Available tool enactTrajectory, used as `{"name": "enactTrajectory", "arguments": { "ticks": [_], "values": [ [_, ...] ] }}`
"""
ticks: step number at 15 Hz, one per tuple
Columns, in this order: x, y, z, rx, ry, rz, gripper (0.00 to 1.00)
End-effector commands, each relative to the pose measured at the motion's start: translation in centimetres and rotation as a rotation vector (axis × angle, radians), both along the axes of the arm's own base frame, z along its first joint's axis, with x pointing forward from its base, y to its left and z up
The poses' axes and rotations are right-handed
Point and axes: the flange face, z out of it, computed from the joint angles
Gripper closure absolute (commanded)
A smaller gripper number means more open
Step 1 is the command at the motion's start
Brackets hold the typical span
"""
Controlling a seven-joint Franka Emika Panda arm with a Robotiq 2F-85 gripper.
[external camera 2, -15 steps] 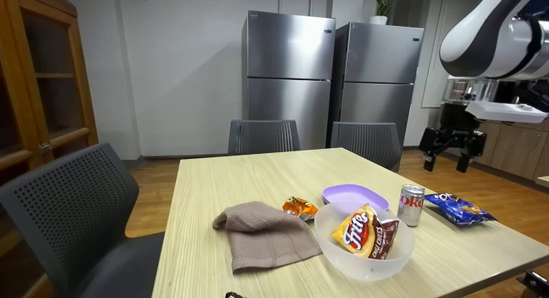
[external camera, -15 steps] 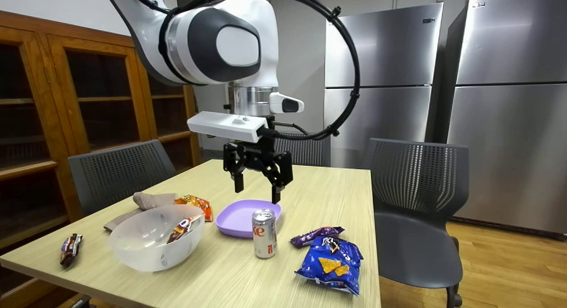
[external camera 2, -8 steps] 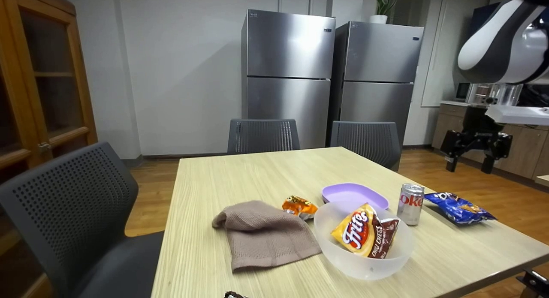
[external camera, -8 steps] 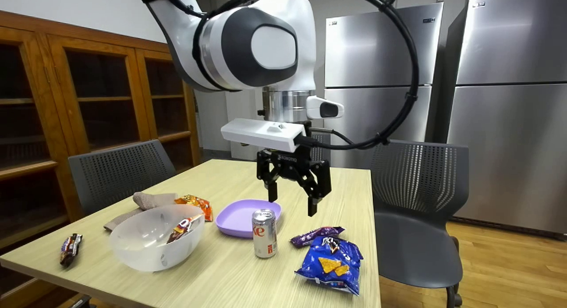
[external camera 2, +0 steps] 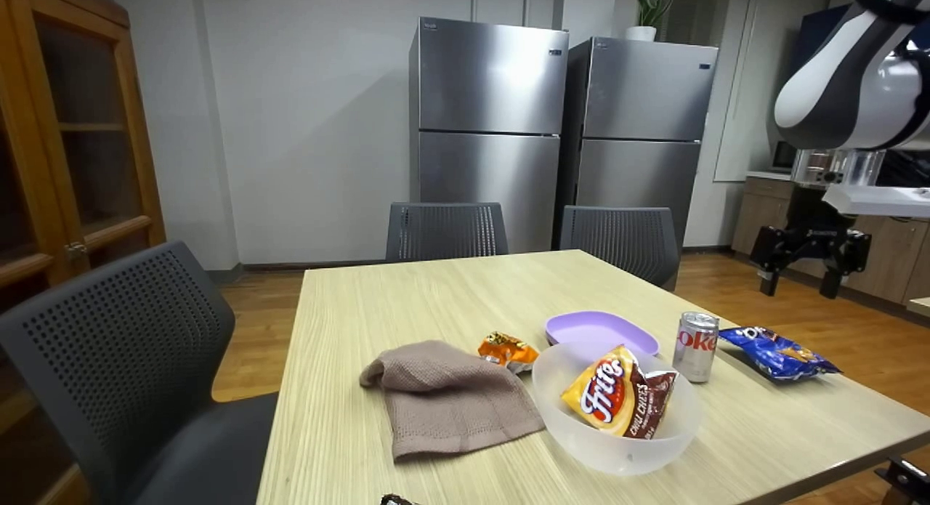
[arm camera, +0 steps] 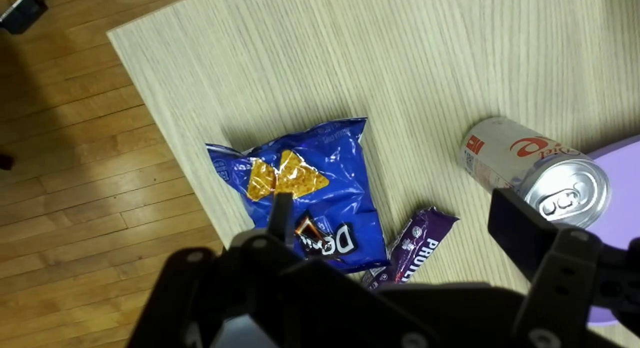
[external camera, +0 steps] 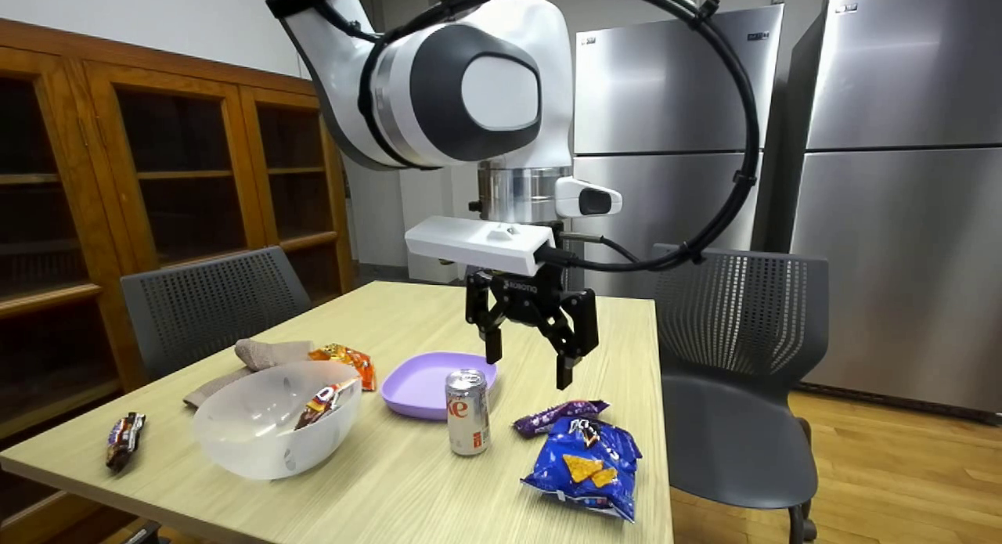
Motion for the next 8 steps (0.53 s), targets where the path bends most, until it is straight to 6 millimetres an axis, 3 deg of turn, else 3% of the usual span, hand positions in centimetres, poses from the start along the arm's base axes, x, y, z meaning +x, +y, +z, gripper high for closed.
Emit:
{"name": "enactTrajectory", "arguments": {
  "ticks": [1, 8],
  "values": [
    [0.8, -0.8, -0.6, 0.010, -0.003, -0.032, 0.00],
    [4.4, -2.9, -3.3, 0.028, -0.006, -0.135, 0.00]
  ]
}}
